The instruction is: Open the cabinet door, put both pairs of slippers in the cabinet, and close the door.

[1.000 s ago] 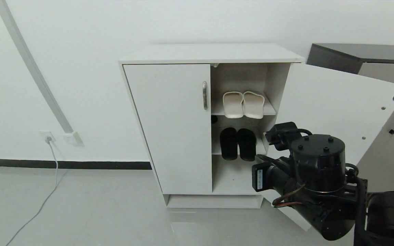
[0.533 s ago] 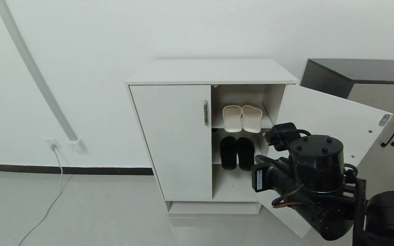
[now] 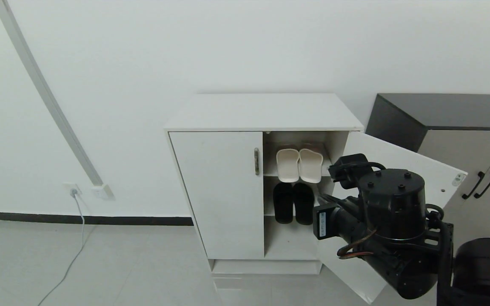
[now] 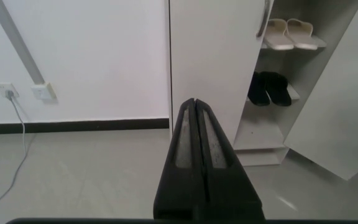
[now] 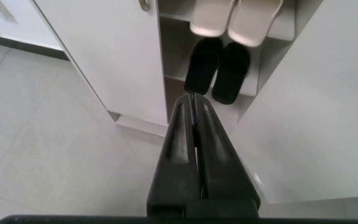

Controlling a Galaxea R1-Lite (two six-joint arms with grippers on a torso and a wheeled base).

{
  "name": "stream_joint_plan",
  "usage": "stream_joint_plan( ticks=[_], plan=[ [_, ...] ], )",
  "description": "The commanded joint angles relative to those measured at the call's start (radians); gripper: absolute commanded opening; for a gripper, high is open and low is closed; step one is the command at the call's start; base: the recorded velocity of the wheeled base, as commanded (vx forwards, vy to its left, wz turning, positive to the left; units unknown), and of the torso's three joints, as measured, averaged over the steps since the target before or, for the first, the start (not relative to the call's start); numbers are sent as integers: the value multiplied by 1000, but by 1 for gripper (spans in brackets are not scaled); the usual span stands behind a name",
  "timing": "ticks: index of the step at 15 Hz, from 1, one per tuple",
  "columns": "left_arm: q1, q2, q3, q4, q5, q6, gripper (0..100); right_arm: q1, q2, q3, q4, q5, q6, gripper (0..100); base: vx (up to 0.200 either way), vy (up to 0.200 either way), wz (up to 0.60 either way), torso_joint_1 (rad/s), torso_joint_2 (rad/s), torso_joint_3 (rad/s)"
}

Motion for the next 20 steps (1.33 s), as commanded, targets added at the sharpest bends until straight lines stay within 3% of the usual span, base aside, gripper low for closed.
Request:
stream_joint_plan(
  ticks=[1, 14, 20],
  plan=[
    [0, 0, 0, 0, 0, 0, 0, 0, 4, 0, -1, 0, 1, 0, 0, 0, 0, 217, -525, -320],
    [0, 0, 0, 0, 0, 0, 0, 0, 6, 1, -2, 0, 1, 0, 0, 0, 0, 235, -535, -301],
    [0, 0, 0, 0, 0, 0, 0, -3, 17, 1, -4, -5, -16, 0, 0, 0, 0, 52, -109, -56]
  ],
)
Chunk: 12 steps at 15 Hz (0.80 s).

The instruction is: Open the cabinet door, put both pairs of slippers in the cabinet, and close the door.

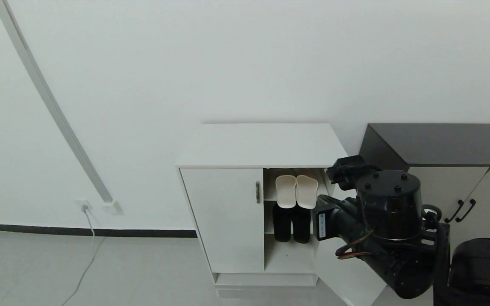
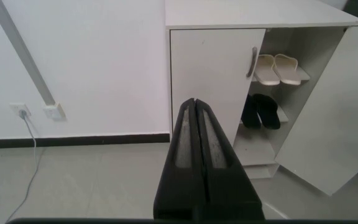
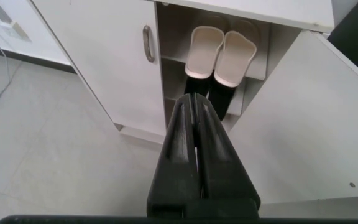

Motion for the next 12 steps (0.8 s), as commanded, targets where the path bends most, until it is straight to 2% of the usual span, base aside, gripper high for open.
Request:
stream_joint_plan(
  ticks=[1, 6, 12],
  plan=[
    [0, 0, 0, 0, 0, 0, 0, 1, 7, 2, -3, 0, 0, 0, 0, 0, 0, 0, 0, 0],
    [0, 0, 0, 0, 0, 0, 0, 1, 7, 5, -4, -1, -20, 0, 0, 0, 0, 0, 0, 0],
    [0, 0, 0, 0, 0, 0, 0, -10, 3, 5, -24, -4, -42, 0, 0, 0, -600, 6, 0, 2]
  ],
)
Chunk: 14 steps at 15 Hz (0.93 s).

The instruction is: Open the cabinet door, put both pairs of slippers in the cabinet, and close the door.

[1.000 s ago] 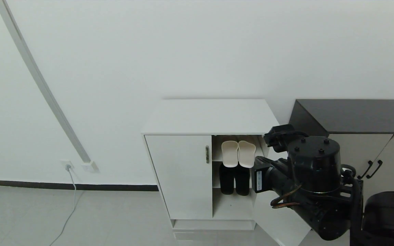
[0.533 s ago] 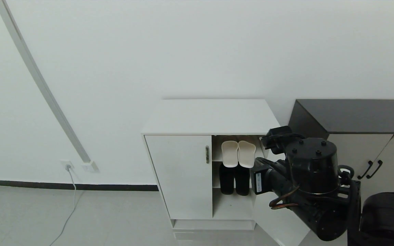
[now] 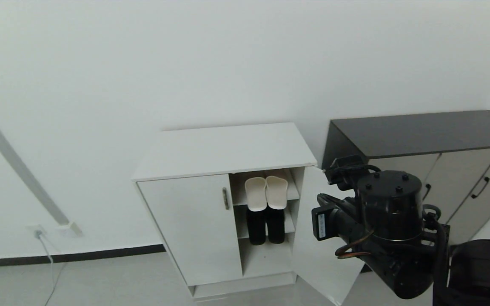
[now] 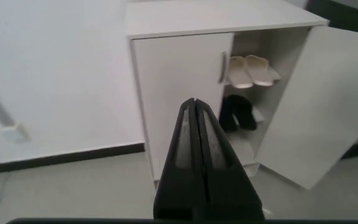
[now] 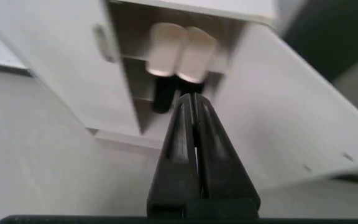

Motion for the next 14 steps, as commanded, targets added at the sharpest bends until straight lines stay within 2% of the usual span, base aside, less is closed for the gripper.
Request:
stream_joint_plan(
  ticks=[1, 2, 11, 14],
  plan=[
    [-1, 0, 0, 0, 0, 0, 0, -14, -1, 1, 0, 0, 0, 0, 0, 0, -600, -2, 7, -2],
    [-1, 0, 0, 0, 2, 0, 0, -19, -1, 1, 0, 0, 0, 0, 0, 0, -600, -17, -2, 2],
    [-1, 0, 0, 0, 2, -2, 0, -60, 17, -4, -3, 0, 0, 0, 0, 0, 0, 0, 0, 0],
    [-1, 0, 0, 0, 2, -2, 0, -66, 31, -5, -29, 0, -5, 0, -200, 0, 0, 9, 7, -1]
  ],
)
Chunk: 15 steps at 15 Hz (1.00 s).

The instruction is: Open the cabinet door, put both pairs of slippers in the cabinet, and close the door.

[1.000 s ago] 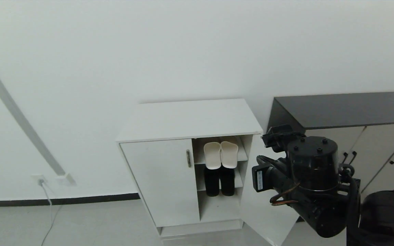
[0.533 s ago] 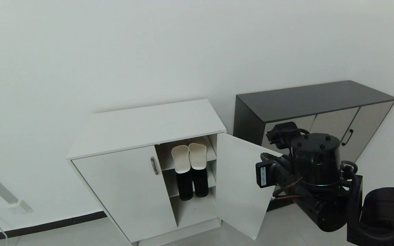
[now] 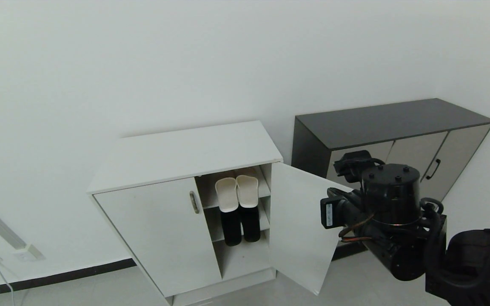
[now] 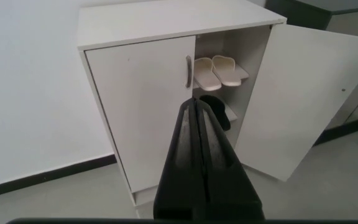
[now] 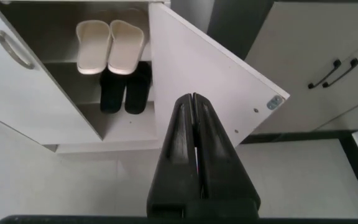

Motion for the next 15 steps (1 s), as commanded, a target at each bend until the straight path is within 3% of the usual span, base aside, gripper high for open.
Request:
stream_joint_plan(
  ticks=[1, 4, 8, 15],
  plan=[
    [0, 0, 0, 0, 0, 0, 0, -10, 11, 0, -7, 0, -19, 0, 0, 0, 0, 0, 0, 0],
    [0, 0, 0, 0, 0, 0, 0, -53, 14, -9, -33, 3, -54, 0, 0, 0, 0, 0, 0, 0],
    [0, 0, 0, 0, 0, 0, 0, -243, 117, -228, 50, 46, -66, 0, 0, 0, 0, 0, 0, 0],
    [0, 0, 0, 0, 0, 0, 0, -374, 337, -451, 102, 94, -28, 0, 0, 0, 0, 0, 0, 0]
  ],
)
